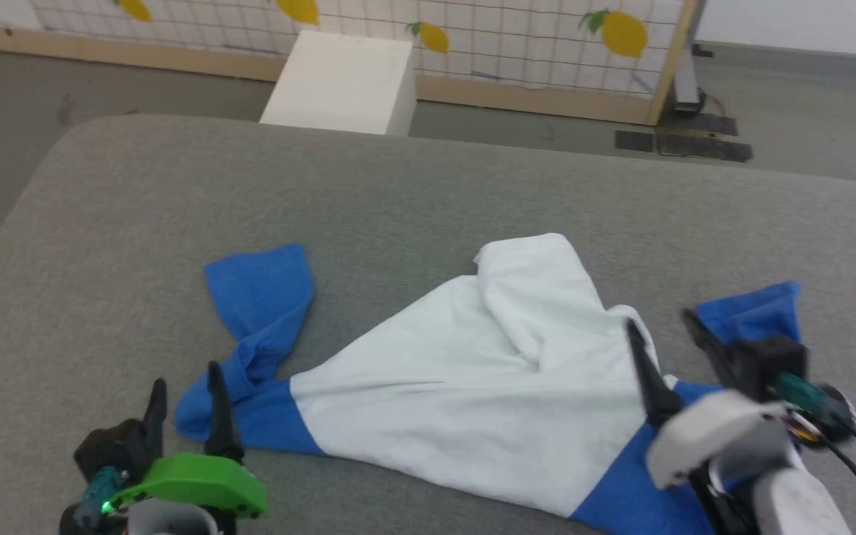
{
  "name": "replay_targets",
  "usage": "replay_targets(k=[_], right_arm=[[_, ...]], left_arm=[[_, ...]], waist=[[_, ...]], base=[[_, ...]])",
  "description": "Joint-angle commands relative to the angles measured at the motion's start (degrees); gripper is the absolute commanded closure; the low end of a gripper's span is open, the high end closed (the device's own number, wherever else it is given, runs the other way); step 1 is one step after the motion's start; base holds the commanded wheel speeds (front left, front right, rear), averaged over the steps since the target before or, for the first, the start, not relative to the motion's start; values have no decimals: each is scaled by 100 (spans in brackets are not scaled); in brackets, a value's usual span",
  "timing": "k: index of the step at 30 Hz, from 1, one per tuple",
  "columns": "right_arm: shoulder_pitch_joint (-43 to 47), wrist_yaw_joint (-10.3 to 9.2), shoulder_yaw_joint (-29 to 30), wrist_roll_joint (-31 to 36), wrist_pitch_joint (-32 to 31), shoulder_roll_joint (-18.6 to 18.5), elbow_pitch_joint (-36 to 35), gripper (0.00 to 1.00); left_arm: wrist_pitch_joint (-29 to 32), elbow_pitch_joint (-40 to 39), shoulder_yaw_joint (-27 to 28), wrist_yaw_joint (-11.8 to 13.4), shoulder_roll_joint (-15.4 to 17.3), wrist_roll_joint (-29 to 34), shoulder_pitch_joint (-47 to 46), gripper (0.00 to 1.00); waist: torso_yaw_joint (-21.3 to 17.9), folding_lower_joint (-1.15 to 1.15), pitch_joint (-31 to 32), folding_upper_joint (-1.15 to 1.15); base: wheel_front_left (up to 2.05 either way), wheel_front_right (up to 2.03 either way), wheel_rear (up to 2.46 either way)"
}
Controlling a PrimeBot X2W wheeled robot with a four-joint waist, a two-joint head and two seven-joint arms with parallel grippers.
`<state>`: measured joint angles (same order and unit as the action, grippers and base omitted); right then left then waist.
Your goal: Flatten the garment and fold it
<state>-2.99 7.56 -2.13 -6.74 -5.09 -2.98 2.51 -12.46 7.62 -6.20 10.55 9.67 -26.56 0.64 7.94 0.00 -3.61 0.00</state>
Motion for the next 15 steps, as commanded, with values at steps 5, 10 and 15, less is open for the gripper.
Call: replay_targets(k=[5,10,15], right_arm=[[-857,-8,-845,-123,-563,-267,630,0],[-1586,-8,-1457,-410,-1542,-520,1452,0],[-2157,-8,-1739,-607,-2503,-642,2140,0]], left_arm=[[-246,-161,-16,-249,-270,505,-413,0],[-251,-494,69,-474,-564,972,-552,0],[-252,-507,47,-620,-663,1122,-623,0]], waist=[[467,0,-278,0],[770,0,-549,0],[969,0,-792,0]], base=[[0,0,0],[0,0,0],[0,0,0]])
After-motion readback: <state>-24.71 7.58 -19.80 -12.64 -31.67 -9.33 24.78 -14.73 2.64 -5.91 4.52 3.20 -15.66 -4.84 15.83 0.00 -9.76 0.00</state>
